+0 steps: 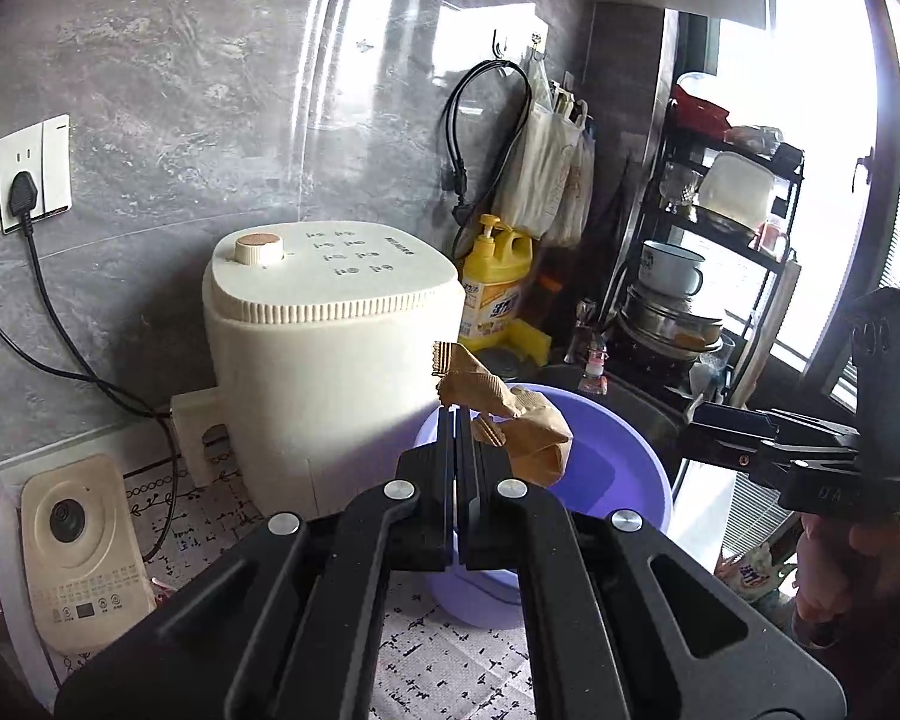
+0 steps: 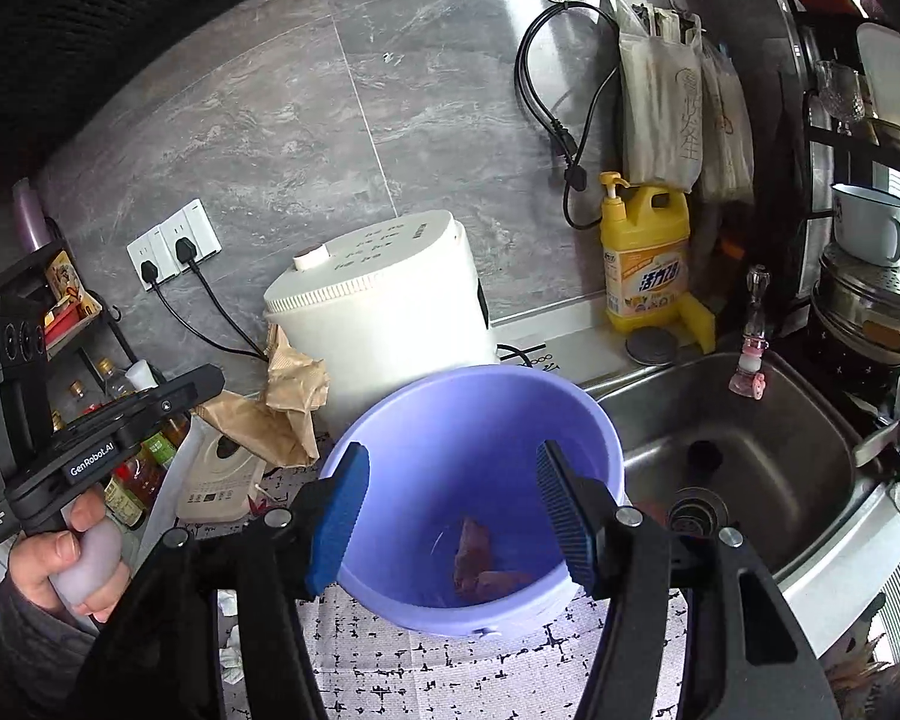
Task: Collect trash
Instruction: 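Carry both brown papers over the lavender bucket with both tools, then open both tools to drop the brown papers into the bucket, then lower the left tool onto the white tissue and close on it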
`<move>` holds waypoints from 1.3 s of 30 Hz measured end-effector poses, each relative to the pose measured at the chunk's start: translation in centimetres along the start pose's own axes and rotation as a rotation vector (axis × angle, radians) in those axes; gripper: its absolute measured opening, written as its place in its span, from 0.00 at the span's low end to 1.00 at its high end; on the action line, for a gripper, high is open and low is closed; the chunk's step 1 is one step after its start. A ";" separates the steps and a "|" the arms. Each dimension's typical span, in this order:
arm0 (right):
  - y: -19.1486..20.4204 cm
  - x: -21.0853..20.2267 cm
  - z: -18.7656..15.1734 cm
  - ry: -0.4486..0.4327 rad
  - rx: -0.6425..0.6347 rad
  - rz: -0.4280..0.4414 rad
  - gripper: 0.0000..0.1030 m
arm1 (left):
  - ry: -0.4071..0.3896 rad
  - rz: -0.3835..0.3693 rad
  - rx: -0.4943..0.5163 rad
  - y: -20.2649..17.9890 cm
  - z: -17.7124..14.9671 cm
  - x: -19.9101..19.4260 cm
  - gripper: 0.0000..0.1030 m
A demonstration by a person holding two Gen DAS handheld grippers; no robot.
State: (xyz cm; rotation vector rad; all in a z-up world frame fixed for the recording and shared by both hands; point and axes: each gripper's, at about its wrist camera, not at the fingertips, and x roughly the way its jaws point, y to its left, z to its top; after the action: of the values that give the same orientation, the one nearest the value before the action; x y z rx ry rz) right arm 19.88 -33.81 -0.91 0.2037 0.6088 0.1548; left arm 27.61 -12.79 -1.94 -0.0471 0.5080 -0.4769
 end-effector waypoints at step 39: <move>8.1 -4.5 -7.7 0.053 -0.072 0.089 0.92 | 0.002 0.304 -0.215 5.9 -10.0 -16.7 0.94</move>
State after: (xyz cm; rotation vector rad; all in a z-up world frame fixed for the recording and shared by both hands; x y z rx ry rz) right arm 11.05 -25.80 -2.72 0.1570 0.6465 0.2681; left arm 12.56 0.69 -4.03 -0.1726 0.5565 -0.1239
